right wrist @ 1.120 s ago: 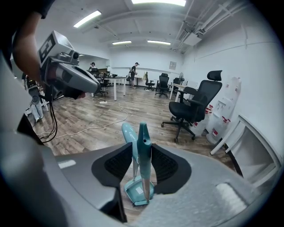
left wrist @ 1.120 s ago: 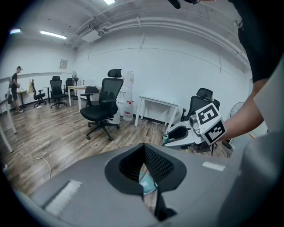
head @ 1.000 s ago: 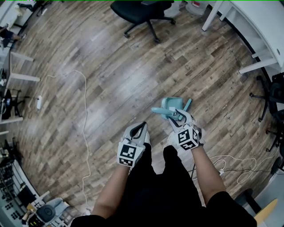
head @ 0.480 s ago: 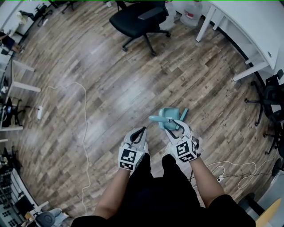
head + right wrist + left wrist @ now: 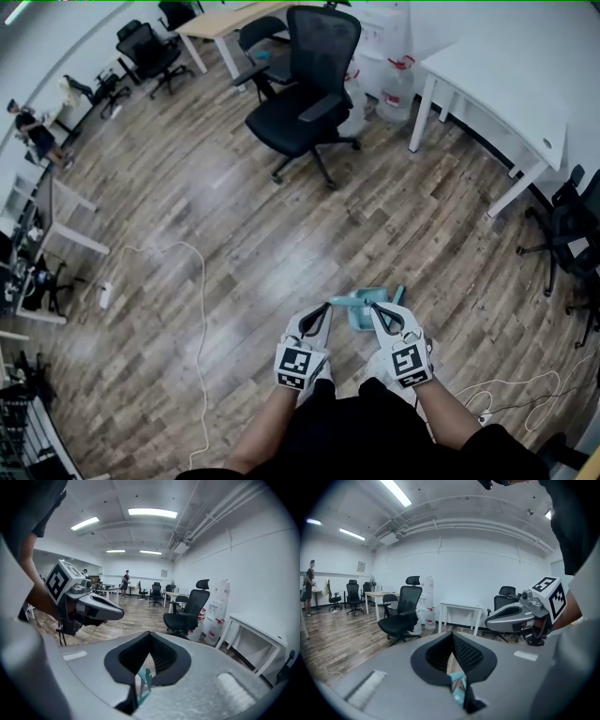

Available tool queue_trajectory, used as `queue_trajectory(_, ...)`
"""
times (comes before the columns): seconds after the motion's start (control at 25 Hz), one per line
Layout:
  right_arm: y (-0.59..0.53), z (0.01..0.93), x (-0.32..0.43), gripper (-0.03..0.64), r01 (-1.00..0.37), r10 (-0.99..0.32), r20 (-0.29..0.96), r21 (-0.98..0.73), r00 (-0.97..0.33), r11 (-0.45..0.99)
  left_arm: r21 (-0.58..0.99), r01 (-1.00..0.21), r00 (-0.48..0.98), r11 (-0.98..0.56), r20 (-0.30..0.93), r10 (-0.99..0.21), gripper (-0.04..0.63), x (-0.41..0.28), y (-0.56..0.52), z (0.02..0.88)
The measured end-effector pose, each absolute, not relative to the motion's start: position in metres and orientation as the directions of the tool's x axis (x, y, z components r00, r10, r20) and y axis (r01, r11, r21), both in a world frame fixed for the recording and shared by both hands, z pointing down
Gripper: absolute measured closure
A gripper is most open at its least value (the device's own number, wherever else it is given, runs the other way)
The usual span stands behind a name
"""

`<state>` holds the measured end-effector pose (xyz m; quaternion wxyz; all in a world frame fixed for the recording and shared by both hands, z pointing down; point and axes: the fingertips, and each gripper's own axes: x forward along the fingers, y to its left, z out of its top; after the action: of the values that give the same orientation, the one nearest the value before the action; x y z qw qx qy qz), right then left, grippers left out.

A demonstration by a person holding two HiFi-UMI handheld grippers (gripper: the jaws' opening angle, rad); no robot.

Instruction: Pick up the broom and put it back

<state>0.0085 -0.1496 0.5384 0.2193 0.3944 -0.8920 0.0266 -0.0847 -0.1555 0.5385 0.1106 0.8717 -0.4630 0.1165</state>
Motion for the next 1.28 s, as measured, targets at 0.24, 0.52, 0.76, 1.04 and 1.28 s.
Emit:
queue_trajectory(0.24,-0.172,0.487,0.015,0.614,-0.778,-0.760,0.310,0.093,-0.570,0.621,0.019,-0.813,0.572,-0.582,0.217,-0.791,0.578,-0.080,-0.178,0.490)
queue_trajectory(0.52,-0.182,0.431,0.028,0.614,-0.824,-0.831,0.179,0.133,-0.527,0.551,-0.029,-0.796,0.601,-0.605,0.080,-0.795,0.578,-0.072,-0.192,0.426)
queue_trajectory(0.76,-0.196,0.399,0.039,0.615,-0.831,-0.851,0.125,0.186,-0.510,0.525,-0.026,-0.782,0.621,-0.622,0.043,-0.782,0.578,-0.064,-0.192,0.406)
queue_trajectory(1.04,-0.198,0.385,0.049,0.615,-0.851,-0.871,0.088,0.186,-0.484,0.492,-0.043,-0.779,0.625,-0.625,0.013,-0.780,0.580,-0.058,-0.194,0.399)
queue_trajectory(1.28,-0.194,0.386,0.049,0.615,-0.849,-0.867,0.087,0.179,-0.490,0.498,-0.038,-0.783,0.620,-0.621,0.017,-0.784,0.578,-0.057,-0.186,0.402)
